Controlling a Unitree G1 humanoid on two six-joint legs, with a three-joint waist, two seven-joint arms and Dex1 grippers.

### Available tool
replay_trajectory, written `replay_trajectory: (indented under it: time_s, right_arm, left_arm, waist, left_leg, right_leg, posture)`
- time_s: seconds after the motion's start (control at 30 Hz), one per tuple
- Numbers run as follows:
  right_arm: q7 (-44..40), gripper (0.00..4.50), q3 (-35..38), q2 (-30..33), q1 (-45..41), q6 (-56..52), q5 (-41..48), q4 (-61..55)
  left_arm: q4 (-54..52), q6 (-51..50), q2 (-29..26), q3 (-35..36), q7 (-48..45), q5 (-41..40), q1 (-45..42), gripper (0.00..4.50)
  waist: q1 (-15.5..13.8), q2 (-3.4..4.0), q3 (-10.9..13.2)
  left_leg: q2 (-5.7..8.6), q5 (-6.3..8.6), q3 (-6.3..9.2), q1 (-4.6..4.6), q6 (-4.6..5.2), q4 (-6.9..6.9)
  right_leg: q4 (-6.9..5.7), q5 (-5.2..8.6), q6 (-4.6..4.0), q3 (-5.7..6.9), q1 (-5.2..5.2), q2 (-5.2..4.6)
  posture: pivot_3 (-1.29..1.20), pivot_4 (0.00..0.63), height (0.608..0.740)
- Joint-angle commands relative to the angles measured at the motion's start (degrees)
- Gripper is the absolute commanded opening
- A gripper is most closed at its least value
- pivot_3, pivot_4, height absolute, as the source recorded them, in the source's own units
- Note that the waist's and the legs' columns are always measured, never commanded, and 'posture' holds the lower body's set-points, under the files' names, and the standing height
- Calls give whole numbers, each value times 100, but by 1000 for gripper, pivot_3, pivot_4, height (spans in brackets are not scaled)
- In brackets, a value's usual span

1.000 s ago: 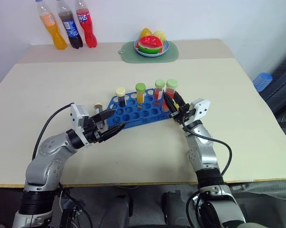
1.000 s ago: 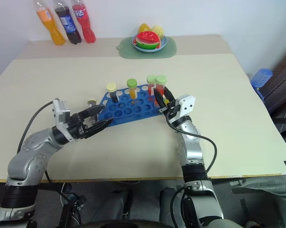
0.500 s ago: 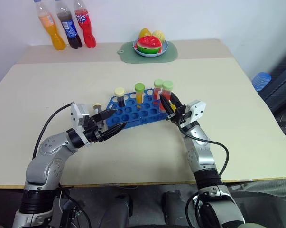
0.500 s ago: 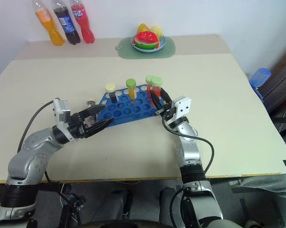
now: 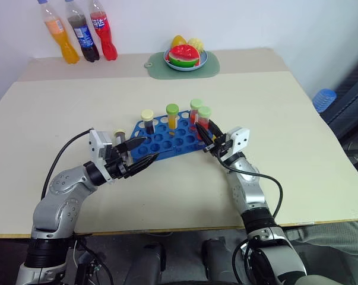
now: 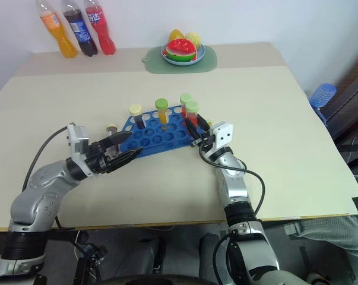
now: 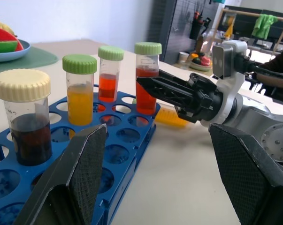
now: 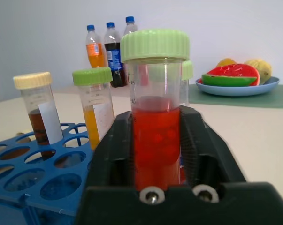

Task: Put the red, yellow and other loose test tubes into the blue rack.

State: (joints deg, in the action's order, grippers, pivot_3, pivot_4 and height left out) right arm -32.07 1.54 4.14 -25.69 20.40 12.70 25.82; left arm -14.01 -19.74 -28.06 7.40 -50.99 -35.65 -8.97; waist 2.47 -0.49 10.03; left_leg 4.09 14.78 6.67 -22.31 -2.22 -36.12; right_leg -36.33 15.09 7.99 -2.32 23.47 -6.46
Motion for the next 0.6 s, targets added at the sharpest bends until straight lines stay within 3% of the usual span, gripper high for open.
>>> replay_trajectory:
  time_s: [0.03, 0.07, 0.27, 0.37, 0.47, 0.6]
  right_arm:
    - [149, 3251, -64, 98, 57, 167, -210, -458]
    - [188, 3702, -112, 181, 88, 117, -326, -646]
    - [9, 3702, -298, 1013, 501, -696, -595, -2269]
    - [-169, 3702, -178, 1821, 971, -2090, -486, -3645]
    - [-614, 3702, 46, 2780, 1206, -3868, 220, -4700]
    - [-882, 3702, 141, 3787, 503, -6432, 953, -4726]
  left_arm:
    - [-159, 45, 9, -38, -9, -29, -47, 3621]
    - [-146, 48, 16, -45, -13, -26, -58, 3621]
    - [-56, 91, 89, -147, -24, 7, -117, 3621]
    - [22, 126, 156, -207, -39, 37, -161, 3621]
    - [107, 166, 230, -295, -78, 64, -200, 3621]
    - [277, 244, 364, -437, -151, 131, -293, 3621]
  waist:
    - [0, 1, 1]
    - [0, 1, 1]
    - [-39, 1, 1]
    - [-75, 1, 1]
    - [-134, 0, 0]
    - [-138, 0, 0]
  left_leg:
    - [0, 0, 0, 0, 0, 0]
    - [0, 0, 0, 0, 0, 1]
    - [2, 0, 0, -2, 0, -1]
    - [3, 1, 0, -3, 1, -4]
    - [3, 2, -2, -4, 3, -7]
    - [1, 3, -3, -3, 7, -11]
  right_leg:
    - [0, 0, 0, 0, 0, 0]
    - [0, 0, 0, 0, 1, 0]
    - [1, 0, 0, 0, 1, -1]
    - [2, 0, 0, 0, 0, -3]
    - [4, 0, 0, 0, -3, -4]
    - [7, 0, 0, 1, -10, -5]
  posture:
    - [0, 150, 740]
    - [0, 150, 740]
    - [0, 150, 740]
    - [0, 150, 740]
    - [0, 150, 740]
    - [0, 150, 740]
